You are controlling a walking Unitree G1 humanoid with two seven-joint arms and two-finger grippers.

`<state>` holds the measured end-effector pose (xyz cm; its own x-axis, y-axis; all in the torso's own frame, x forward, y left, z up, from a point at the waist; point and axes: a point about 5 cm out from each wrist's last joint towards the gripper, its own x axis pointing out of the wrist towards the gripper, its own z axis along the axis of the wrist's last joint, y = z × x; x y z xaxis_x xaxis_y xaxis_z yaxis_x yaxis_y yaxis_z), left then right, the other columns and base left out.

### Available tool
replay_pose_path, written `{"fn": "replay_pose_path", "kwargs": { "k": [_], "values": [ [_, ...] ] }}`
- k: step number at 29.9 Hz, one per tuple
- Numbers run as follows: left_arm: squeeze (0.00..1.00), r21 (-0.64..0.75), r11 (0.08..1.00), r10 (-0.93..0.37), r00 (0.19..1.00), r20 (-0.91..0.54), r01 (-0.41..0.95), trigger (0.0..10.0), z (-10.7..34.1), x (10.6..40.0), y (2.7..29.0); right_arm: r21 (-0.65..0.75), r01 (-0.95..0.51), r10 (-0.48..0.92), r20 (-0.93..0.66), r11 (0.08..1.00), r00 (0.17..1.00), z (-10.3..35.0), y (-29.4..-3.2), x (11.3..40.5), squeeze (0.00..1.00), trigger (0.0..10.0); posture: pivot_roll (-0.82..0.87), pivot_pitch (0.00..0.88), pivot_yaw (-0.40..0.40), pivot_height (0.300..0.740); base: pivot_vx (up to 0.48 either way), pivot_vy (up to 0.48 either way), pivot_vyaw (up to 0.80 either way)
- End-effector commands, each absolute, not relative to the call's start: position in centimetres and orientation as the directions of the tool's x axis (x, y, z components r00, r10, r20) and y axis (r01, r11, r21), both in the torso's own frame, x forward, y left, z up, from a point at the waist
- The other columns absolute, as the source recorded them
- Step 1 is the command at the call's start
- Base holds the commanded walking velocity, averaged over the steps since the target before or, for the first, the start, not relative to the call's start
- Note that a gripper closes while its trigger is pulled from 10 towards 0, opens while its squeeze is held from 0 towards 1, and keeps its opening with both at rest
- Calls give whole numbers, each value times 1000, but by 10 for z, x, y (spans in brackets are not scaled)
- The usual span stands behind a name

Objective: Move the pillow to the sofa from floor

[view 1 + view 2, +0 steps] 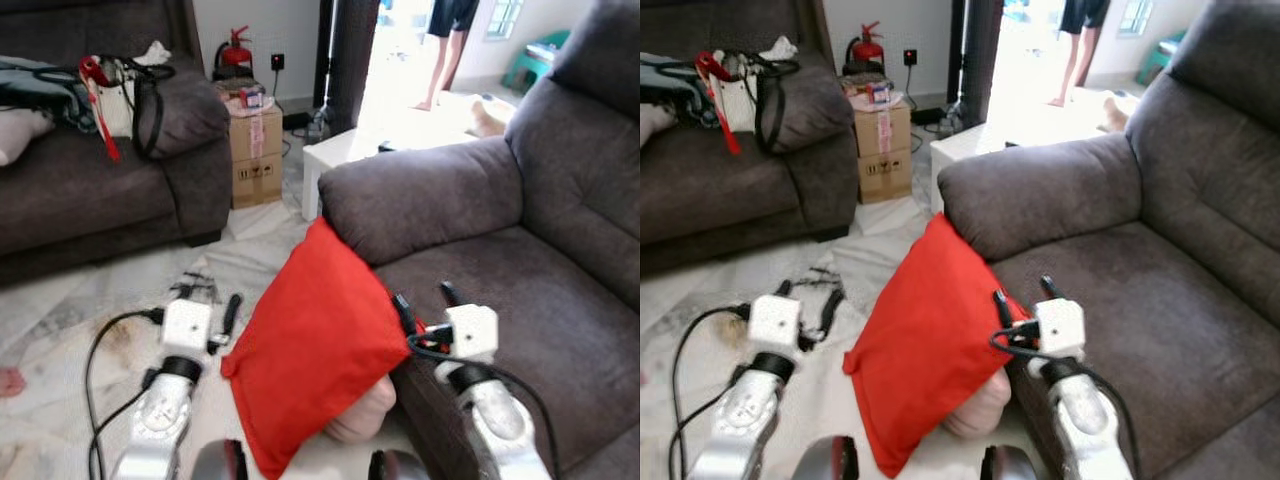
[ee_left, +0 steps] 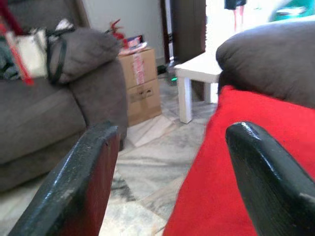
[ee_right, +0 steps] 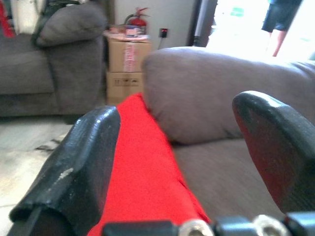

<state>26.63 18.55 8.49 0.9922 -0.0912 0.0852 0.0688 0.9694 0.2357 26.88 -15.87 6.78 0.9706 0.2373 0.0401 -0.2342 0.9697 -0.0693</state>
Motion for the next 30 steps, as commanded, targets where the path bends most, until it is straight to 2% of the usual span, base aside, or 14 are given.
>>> {"fn": "replay_pose_path", "kwargs": {
  "k": [1, 13, 30],
  "values": [
    [0, 229, 971, -85, 993, 80, 65, 10000, 85, 267, 186, -71, -241, 244, 35, 968, 969, 68, -158, 269, 0, 10000, 10, 0, -77, 591, 289, 0, 0],
    [0, 229, 971, -83, 994, 74, 64, 10000, 84, 266, 185, -75, -233, 235, 15, 969, 972, 64, -161, 267, 0, 10000, 10, 11, -78, 591, 286, 0, 0],
    [0, 229, 972, -65, 997, 53, 51, 10000, 81, 264, 190, -68, -213, 213, -11, 975, 977, 61, -163, 268, 0, 10000, 11, 27, -82, 591, 0, 0, 0]
  ]
}}
